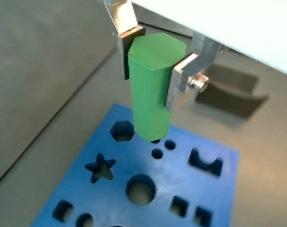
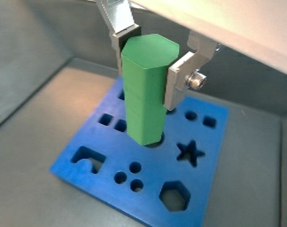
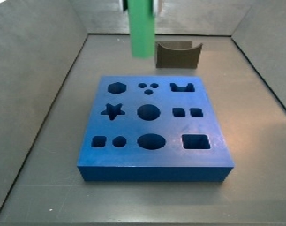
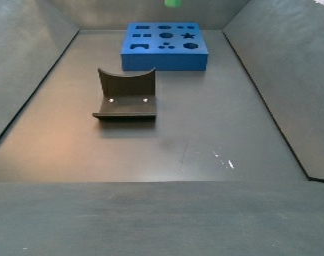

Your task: Insert the hexagon object.

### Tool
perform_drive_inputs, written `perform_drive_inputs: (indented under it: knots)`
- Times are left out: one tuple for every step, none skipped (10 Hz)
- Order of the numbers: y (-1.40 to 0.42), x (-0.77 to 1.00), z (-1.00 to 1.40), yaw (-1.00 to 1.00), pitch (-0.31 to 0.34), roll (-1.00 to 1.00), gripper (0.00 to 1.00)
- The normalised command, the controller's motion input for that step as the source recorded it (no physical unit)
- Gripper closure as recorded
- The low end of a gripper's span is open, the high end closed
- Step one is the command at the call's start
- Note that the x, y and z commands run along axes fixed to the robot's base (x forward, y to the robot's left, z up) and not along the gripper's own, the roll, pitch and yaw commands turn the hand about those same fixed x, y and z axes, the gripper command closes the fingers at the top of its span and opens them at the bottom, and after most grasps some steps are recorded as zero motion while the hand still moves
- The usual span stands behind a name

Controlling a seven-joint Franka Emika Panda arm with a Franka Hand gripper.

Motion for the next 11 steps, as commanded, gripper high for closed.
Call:
perform_drive_inputs:
  knots:
    - [0.00,-0.01,-0.96,-1.00,0.000,-0.02,1.00]
    - [0.16,-0.12,-0.98,-0.86,0.011,-0.04,1.00]
    - [0.29,-0.37,-0.99,-0.66,0.000,-0.07,1.00]
    - [0.48,-0.54,-1.00,-0.42,-0.030,-0.06,1.00]
    - [0.56,-0.53,-0.92,-0.29,-0.080,-0.08,1.00]
    - [0.52,-0.53,-0.81,-0.23,-0.113,-0.14,1.00]
    - [0.12,0.00,-0.36,0.03,-0.054,-0.11,1.00]
    - [0.00,0.00,0.00,0.00,0.019,0.00,1.00]
    - [-0.15,0.00,0.00,0.00,0.000,0.00,1.00]
    - [-0.23,-0.01,-0.10,0.00,0.000,0.00,1.00]
    - [-0.21,-0.05,-0.29,0.16,0.000,0.02,1.00]
